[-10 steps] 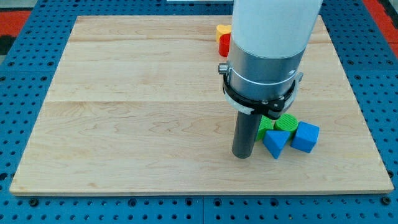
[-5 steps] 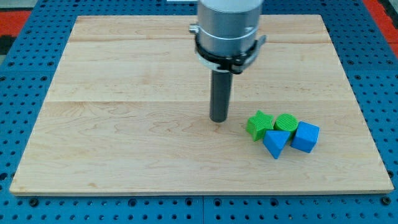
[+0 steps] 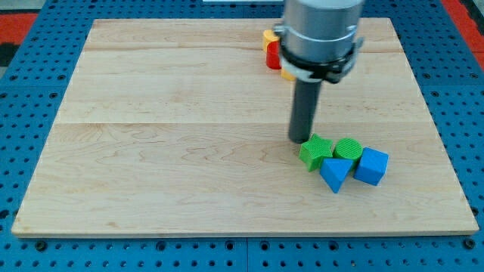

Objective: Slide the group of blocks a bit left

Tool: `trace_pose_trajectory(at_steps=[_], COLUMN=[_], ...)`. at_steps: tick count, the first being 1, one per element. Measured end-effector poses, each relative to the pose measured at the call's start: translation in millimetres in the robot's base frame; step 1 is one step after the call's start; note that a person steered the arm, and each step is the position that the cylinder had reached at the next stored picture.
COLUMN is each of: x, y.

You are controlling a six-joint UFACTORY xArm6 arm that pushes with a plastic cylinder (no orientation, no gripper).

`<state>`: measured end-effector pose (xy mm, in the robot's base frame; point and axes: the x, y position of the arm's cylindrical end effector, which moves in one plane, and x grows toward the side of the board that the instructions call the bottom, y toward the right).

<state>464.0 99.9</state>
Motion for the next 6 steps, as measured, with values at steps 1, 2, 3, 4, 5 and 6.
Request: trace_pose_trajectory(at_steps=[1, 2, 3, 4, 5, 6], x=[-19, -19, -19, -17, 6, 41], y=[32, 33, 51, 96, 124, 118])
